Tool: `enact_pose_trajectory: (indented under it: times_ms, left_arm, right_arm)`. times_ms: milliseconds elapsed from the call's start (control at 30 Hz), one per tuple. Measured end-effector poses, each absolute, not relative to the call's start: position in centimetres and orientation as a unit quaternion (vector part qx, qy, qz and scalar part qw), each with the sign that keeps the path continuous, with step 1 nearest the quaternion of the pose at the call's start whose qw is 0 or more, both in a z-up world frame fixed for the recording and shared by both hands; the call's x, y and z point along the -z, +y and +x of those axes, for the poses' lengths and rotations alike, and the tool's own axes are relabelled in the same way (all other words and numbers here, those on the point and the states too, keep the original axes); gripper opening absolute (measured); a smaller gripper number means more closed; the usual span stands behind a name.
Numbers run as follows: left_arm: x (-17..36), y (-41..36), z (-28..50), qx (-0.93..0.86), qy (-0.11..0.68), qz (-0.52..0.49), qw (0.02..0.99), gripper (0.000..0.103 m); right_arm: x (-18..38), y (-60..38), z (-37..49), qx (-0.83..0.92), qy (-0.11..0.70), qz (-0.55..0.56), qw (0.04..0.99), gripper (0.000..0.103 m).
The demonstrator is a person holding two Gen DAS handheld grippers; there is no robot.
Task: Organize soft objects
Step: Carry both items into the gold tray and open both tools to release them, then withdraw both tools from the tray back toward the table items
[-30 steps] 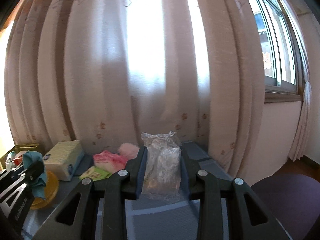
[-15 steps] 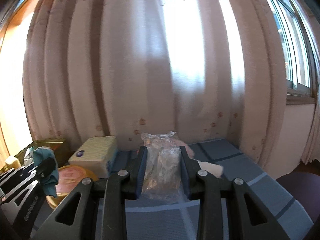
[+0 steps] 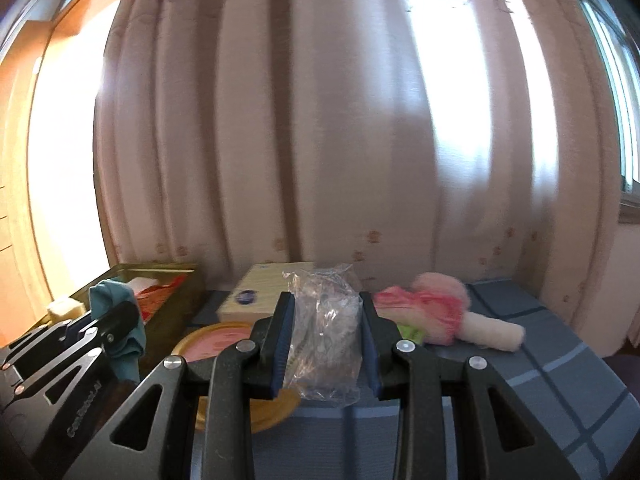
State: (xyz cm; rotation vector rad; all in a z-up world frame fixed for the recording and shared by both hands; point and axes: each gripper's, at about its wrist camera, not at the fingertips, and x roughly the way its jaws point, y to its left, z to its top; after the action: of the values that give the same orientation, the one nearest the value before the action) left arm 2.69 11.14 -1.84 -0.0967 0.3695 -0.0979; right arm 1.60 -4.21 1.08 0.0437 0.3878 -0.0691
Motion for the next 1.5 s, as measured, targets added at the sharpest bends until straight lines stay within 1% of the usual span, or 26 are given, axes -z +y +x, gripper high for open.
enact_pose_trajectory:
  times_ms: [367, 533, 700, 867, 900, 967, 1000, 1033, 1067, 1133, 1167, 1233, 1267, 1300, 1333, 1400, 1500]
  left_arm:
    - [1.1, 18.5, 3.9, -0.041, 0.183, -0.052, 0.981, 0.008]
    - [2.1, 21.7, 5.6, -0.084, 0.213, -0.059, 0.972, 0.008]
    - [3.1, 23.3, 6.8, -0.1, 0.243, -0.067, 0.963, 0.008]
    - [3.0, 23.4, 7.2, -0.129, 0.235, -0.028, 0.963, 0.009]
    - [3.0, 23.6, 7.3, -0.131, 0.235, -0.028, 0.963, 0.013]
    - [3.1, 23.9, 7.5, -0.139, 0.235, -0.033, 0.961, 0.016]
    - [3.1, 23.9, 7.6, -0.142, 0.234, -0.036, 0.961, 0.025]
    - [3.2, 24.0, 7.5, -0.148, 0.234, -0.036, 0.96, 0.045]
    - [3.2, 24.1, 7.4, -0.162, 0.234, -0.037, 0.958, 0.051]
    - [3.1, 24.9, 7.0, -0.182, 0.233, -0.053, 0.954, 0.073]
    - [3.2, 25.3, 6.9, -0.185, 0.232, -0.062, 0.953, 0.078]
    - [3.2, 26.1, 6.7, -0.193, 0.232, -0.082, 0.95, 0.093]
    - [3.3, 26.3, 6.6, -0.197, 0.231, -0.087, 0.949, 0.096]
    - [3.3, 26.4, 6.5, -0.198, 0.23, -0.09, 0.949, 0.1]
    - [3.3, 26.4, 6.6, -0.197, 0.229, -0.088, 0.949, 0.101]
    - [3.2, 25.8, 6.7, -0.198, 0.227, -0.073, 0.951, 0.102]
    - [3.0, 24.7, 6.7, -0.201, 0.219, -0.046, 0.954, 0.102]
  right_arm:
    - [-1.2, 3.0, 4.3, -0.052, 0.192, 0.027, 0.98, 0.034]
    - [-1.8, 6.3, 5.9, -0.091, 0.189, 0.023, 0.977, 0.034]
    - [-1.5, 9.3, 8.3, -0.126, 0.205, 0.009, 0.971, 0.034]
    - [-0.7, 10.7, 10.2, -0.141, 0.231, 0.008, 0.963, 0.034]
    - [-0.5, 10.8, 10.6, -0.141, 0.236, 0.005, 0.961, 0.035]
    - [0.0, 11.1, 11.3, -0.147, 0.25, 0.004, 0.957, 0.036]
    - [0.2, 11.2, 11.4, -0.151, 0.255, 0.007, 0.955, 0.039]
    - [0.4, 11.1, 11.2, -0.159, 0.259, 0.012, 0.953, 0.047]
    - [0.8, 11.2, 11.4, -0.171, 0.266, 0.014, 0.949, 0.05]
    - [1.0, 11.2, 11.4, -0.166, 0.272, 0.015, 0.948, 0.052]
    - [1.0, 11.0, 11.3, -0.168, 0.269, 0.021, 0.948, 0.054]
    - [1.0, 10.5, 11.0, -0.165, 0.263, 0.033, 0.95, 0.068]
    - [0.9, 10.1, 10.8, -0.161, 0.255, 0.042, 0.952, 0.071]
    - [0.8, 9.8, 10.5, -0.161, 0.245, 0.05, 0.955, 0.078]
    - [0.5, 9.4, 10.1, -0.16, 0.234, 0.056, 0.957, 0.082]
    - [0.0, 8.8, 9.0, -0.15, 0.207, 0.06, 0.965, 0.084]
    - [-0.7, 8.4, 7.5, -0.128, 0.171, 0.051, 0.976, 0.085]
